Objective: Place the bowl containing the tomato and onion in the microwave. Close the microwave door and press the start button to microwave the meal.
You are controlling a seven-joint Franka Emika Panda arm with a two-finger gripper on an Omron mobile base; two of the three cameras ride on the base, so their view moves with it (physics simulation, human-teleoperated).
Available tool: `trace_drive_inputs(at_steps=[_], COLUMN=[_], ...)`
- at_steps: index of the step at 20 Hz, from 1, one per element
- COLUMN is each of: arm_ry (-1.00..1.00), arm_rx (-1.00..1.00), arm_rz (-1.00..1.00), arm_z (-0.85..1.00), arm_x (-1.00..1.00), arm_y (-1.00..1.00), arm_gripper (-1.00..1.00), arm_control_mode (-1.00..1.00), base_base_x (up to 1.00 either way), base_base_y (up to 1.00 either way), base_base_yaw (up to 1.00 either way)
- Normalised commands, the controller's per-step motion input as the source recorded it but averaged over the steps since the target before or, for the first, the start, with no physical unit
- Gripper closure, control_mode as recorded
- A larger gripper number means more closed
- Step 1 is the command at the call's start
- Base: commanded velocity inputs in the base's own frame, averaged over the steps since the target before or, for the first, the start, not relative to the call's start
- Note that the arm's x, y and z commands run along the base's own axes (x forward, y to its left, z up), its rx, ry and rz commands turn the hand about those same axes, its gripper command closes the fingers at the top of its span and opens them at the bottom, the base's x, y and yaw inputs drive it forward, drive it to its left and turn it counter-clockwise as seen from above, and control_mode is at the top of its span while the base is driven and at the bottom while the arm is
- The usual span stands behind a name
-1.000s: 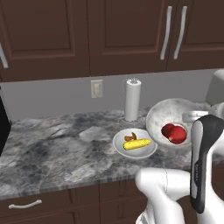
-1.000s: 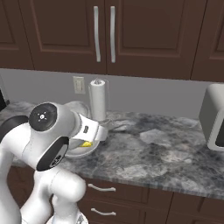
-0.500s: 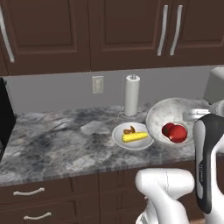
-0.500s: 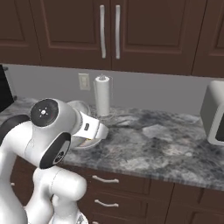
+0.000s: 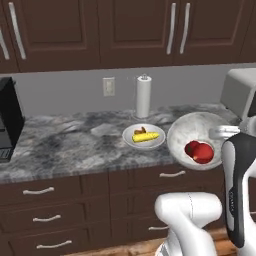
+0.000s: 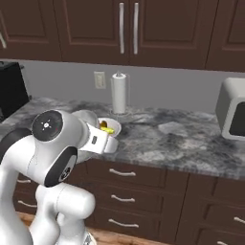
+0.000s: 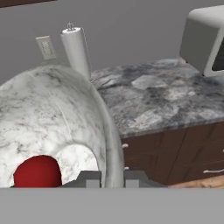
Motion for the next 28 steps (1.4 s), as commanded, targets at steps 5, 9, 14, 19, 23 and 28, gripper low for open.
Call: trace_drive_inputs(at_steps=[5,9,14,19,23,28], arm_ry=[0.0,0.0,0.0,0.0,0.0,0.0], arm_rx=[0.0,0.0,0.0,0.0,0.0,0.0], arm_rz=[0.0,0.0,0.0,0.0,0.0,0.0], arm_z=[0.0,0.0,0.0,0.0,0.0,0.0], arm_x=[0.0,0.0,0.0,0.0,0.0,0.0], arm_y=[0.0,0.0,0.0,0.0,0.0,0.0], arm_gripper=[1.0,1.0,1.0,1.0,1.0,1.0], arm_control_mode=[1.0,1.0,1.0,1.0,1.0,1.0], base_base_x=[-0.04,0.01,0.0,0.0,0.09,0.53], base_base_y=[-0.38,-0.56,-0.48,-0.37,-0.43,-0.55], base_base_yaw=[-0.38,-0.66,-0.78,-0.8,-0.74,-0.59])
